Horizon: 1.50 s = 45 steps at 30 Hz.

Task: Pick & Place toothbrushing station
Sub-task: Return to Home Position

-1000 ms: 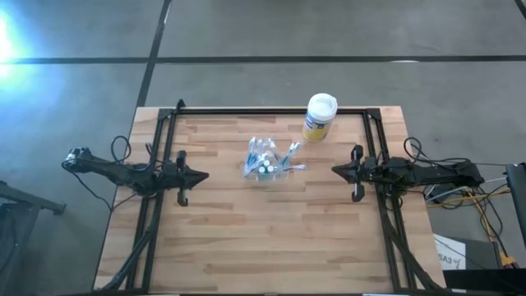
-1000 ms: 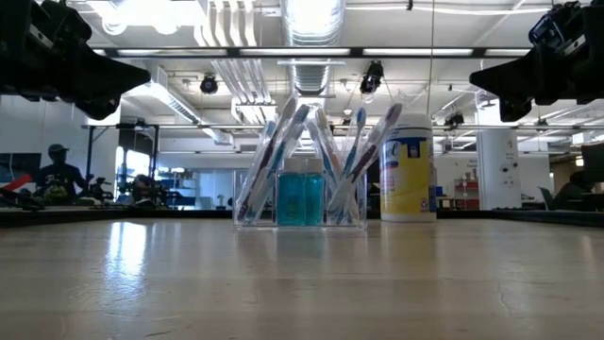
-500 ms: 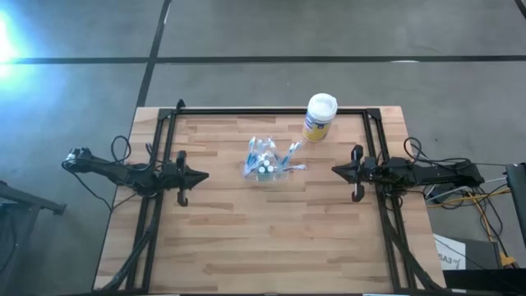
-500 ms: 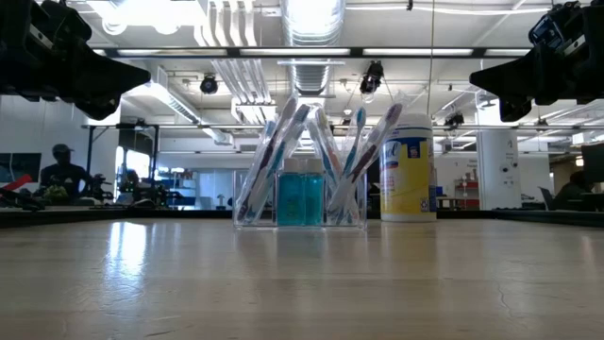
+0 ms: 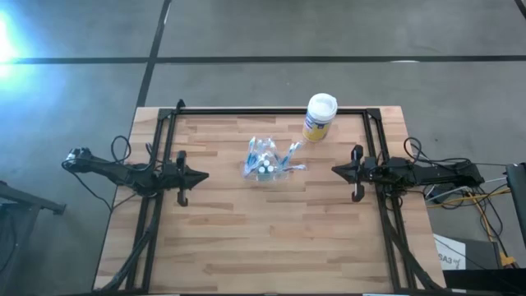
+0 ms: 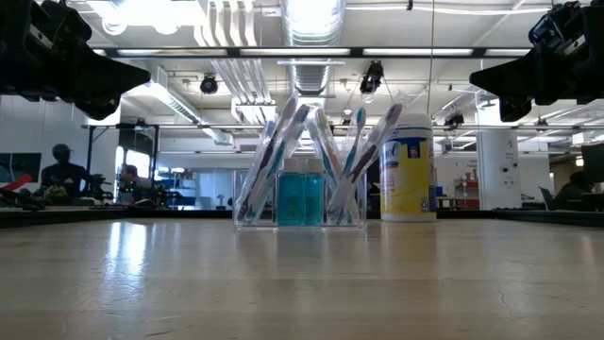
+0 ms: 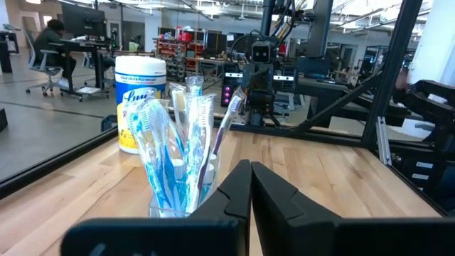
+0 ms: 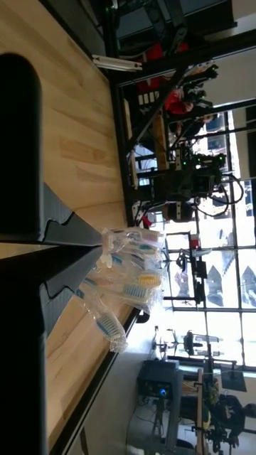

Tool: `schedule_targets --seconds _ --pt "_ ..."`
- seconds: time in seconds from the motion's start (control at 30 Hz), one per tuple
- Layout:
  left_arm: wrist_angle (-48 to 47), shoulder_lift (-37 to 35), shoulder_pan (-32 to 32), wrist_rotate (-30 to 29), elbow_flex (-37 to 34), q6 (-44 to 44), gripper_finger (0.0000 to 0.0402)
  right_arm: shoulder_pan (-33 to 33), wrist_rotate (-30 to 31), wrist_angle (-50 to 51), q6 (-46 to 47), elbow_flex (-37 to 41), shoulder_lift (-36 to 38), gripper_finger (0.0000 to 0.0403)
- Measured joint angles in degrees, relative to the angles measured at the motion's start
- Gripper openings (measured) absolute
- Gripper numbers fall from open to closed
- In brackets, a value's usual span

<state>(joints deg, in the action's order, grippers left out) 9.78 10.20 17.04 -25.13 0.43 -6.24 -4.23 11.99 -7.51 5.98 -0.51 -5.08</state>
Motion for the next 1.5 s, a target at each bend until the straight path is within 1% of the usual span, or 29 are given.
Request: schedule_targets --seconds 0.33,0.67,1.23,1.5 --pt "0.00 0.00 -0.02 -0.01 0.00 0.00 0.0019 0.00 0.00 0.00 0.00 0.00 0.00 0.0009" --pt "0.02 0.00 -0.02 0.01 0.00 0.00 0.0012 0.00 0.00 0.00 0.00 0.00 0.02 0.0009" --pt "0.02 0.00 -0.02 -0.01 0.00 0.02 0.0019 0.00 0.00 0.00 0.00 0.00 0.02 0.0008" --pt "0.02 0.00 -0.02 -0.01 0.00 0.02 0.0013 0.00 0.00 0.00 0.00 0.00 0.02 0.0008"
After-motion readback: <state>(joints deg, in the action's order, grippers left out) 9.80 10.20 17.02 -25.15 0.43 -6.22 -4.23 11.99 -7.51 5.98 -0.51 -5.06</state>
